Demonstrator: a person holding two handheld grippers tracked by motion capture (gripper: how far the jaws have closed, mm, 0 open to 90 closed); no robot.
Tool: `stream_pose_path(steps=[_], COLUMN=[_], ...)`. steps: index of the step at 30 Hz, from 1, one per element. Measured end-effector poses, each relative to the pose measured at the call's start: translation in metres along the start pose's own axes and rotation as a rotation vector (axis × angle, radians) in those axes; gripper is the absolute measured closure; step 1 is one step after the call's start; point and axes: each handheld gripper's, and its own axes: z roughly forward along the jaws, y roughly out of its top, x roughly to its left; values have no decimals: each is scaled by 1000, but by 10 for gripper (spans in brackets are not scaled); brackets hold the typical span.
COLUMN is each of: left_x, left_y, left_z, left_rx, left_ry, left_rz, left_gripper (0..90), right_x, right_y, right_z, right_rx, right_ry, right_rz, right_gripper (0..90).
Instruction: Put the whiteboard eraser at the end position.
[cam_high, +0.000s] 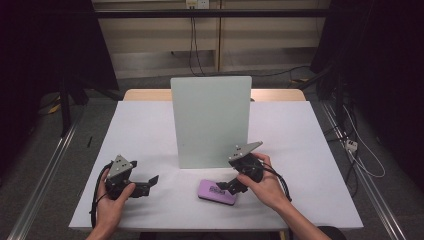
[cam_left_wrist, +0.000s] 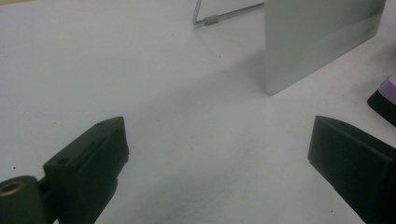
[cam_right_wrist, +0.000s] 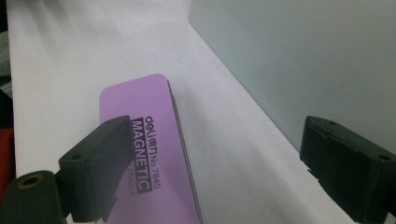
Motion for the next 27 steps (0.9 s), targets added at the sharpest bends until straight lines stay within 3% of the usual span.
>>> stream_pose_path(steps=[11, 27], left_x=[-2, -2], left_y=[0, 1], left_z=[0, -1], left_rx=[-7, -12], left_ry=[-10, -9], left_rz=[-8, -13], left_gripper=[49, 49], right_x=[-11, -27], right_y=[-10, -40], right_z=[-17, -40], right_rx=[-46, -81], right_ry=[-72, -195], right_rz=[51, 124], right_gripper=[101, 97])
